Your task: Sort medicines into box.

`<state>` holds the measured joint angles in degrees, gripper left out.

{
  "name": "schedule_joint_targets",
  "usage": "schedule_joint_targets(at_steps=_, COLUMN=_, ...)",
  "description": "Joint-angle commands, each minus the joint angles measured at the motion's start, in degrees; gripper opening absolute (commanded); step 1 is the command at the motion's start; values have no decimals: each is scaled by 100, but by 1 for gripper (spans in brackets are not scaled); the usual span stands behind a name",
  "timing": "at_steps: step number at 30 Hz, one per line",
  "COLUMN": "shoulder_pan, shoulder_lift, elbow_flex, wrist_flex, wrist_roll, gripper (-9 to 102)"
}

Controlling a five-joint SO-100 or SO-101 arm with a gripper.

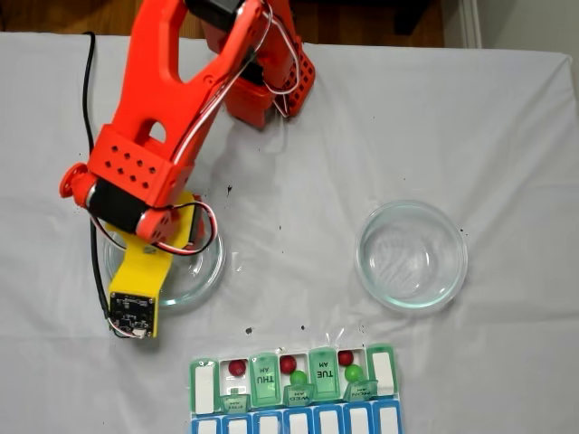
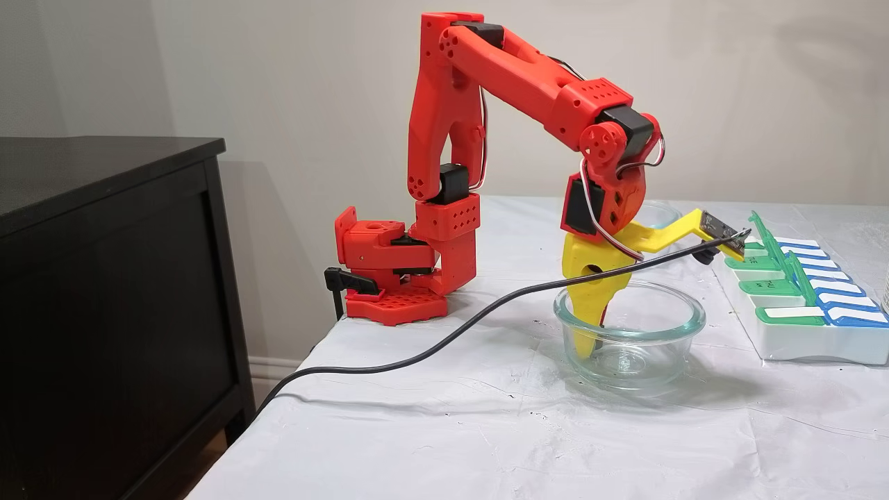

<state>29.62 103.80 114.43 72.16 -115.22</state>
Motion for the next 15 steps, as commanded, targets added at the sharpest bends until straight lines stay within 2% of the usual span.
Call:
schedule_joint_targets(at_steps=1, shoulder_pan=-35, shoulder_lift=18, elbow_flex=-255, wrist_flex=35, wrist_roll=132, gripper=0)
schedule_joint_targets(at_steps=5, shoulder_pan=-79, shoulder_lift=308, elbow_flex=-229, wrist_flex=-70, wrist_roll=694, gripper=0)
schedule_joint_targets(at_steps=13, shoulder_pan=-483, shoulder_lift=2558, elbow_flex=290, wrist_flex=-923, wrist_roll=2408, gripper=0)
schedule_joint_targets(at_steps=15, shoulder_pan=-580, shoulder_lift=2883, elbow_flex=132, wrist_flex=-914, wrist_roll=2769, gripper=0)
